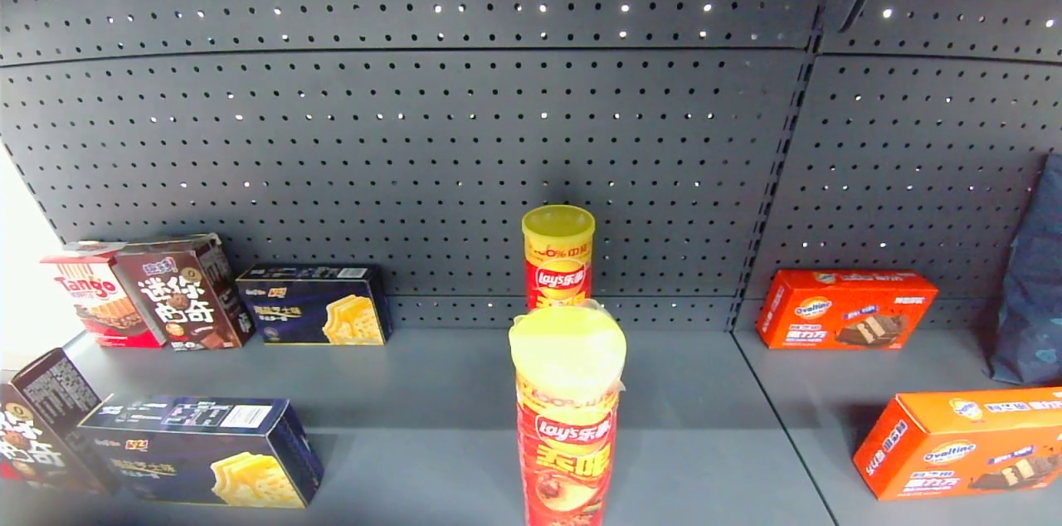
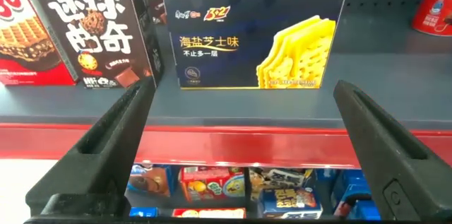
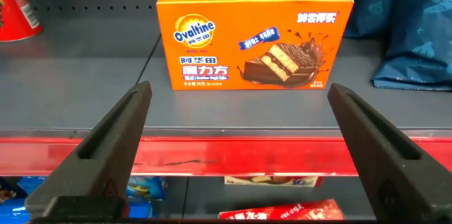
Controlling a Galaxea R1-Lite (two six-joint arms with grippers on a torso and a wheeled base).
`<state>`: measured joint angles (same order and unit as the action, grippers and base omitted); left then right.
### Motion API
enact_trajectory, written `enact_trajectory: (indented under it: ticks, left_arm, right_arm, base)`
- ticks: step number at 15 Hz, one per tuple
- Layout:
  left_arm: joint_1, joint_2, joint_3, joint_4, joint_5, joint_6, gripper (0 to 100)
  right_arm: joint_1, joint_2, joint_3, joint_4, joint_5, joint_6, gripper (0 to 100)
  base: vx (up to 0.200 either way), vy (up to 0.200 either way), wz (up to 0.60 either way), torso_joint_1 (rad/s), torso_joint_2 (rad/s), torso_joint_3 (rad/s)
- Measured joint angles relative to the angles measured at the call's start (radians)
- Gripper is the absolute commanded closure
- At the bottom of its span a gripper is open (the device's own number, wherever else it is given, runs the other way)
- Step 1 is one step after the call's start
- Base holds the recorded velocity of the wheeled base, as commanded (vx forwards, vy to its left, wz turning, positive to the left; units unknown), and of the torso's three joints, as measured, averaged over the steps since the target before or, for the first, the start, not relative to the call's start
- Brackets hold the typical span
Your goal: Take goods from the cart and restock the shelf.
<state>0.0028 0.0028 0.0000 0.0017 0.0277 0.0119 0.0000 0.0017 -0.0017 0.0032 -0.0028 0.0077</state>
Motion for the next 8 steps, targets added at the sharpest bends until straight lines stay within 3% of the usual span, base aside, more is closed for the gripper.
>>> enact_trajectory:
  ticks: [8]
  left_arm:
    - [-0.001, -0.001, 0.0, 0.0, 0.0, -0.007, 0]
  right_arm:
    - [0.0, 0.0, 0.0, 0.0, 0.0, 0.0, 0]
  base:
    - [0.0, 0.0, 0.0, 0.0, 0.0, 0.0]
